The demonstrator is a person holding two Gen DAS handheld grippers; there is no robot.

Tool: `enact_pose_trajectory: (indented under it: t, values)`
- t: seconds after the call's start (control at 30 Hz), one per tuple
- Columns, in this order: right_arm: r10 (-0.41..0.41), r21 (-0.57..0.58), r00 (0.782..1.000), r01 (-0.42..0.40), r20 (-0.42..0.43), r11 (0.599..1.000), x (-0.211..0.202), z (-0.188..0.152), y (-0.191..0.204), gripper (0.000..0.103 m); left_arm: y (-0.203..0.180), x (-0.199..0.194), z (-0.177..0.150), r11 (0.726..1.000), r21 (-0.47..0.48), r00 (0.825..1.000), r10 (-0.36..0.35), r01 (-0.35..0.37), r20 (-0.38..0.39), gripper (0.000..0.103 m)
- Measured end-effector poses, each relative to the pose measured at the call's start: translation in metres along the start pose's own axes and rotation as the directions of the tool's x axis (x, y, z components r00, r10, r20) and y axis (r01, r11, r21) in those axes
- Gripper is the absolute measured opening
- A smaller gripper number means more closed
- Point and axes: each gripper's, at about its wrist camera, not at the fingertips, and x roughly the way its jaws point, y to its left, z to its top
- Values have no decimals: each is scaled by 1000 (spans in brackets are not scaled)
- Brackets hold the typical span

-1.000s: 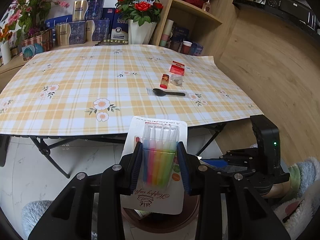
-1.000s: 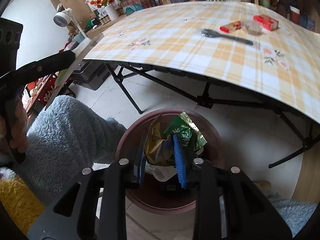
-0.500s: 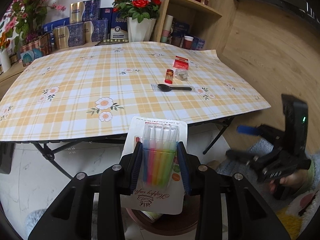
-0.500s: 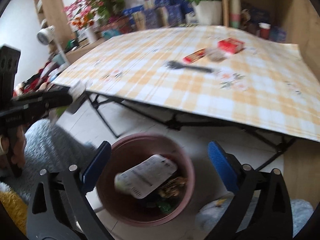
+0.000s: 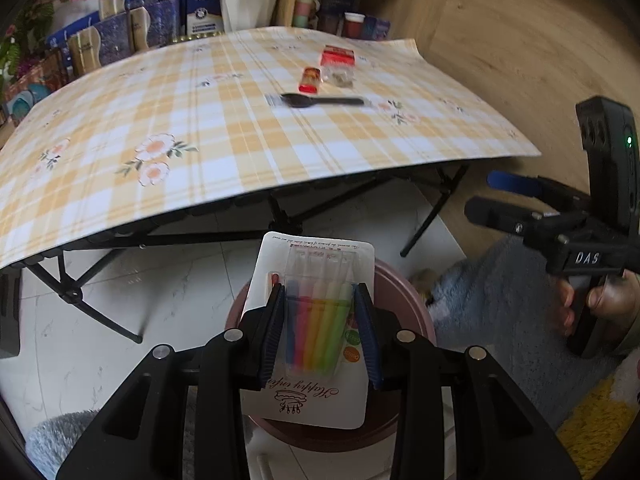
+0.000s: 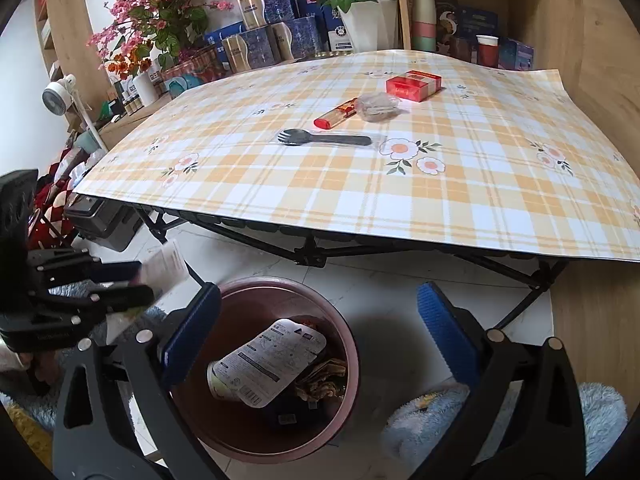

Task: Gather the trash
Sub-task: 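Open the right gripper then the left gripper to drop both items into the bin, then move both grippers back over the table toward the remaining items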

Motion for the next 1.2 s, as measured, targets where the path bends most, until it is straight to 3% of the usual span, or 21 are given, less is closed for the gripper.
enact_pose_trajectory:
  t: [0.3, 0.37, 0.43, 0.6, 0.97, 1.2]
  values:
    - [6, -7, 1000, -6, -4, 1000, -1, -1, 2, 97, -1, 3, -1, 1000, 4, 1000, -5, 5, -19, 36]
    - [5, -6, 1000, -5, -4, 1000, -1, -1, 2, 97, -2, 3, 0, 1000, 3, 1000, -12, 12, -20, 43]
    - [5, -4, 1000, -5, -7, 1000, 0, -2, 2, 97, -3, 1, 0, 1000, 10, 1000, -5, 5, -8, 66]
    - [19, 3, 1000, -19, -19, 1000, 2, -2, 2, 97, 0, -3, 1, 1000, -9, 1000, 19, -19, 15, 85]
    - [24, -6, 999, -25, -26, 1000, 4, -2, 3, 97, 27, -11, 2, 987, -150, 997, 69, -62, 41, 93]
    - [26, -2, 999, -26, -30, 1000, 5, -2, 2, 97, 30, -10, 2, 984, -162, 996, 84, -77, 36, 94]
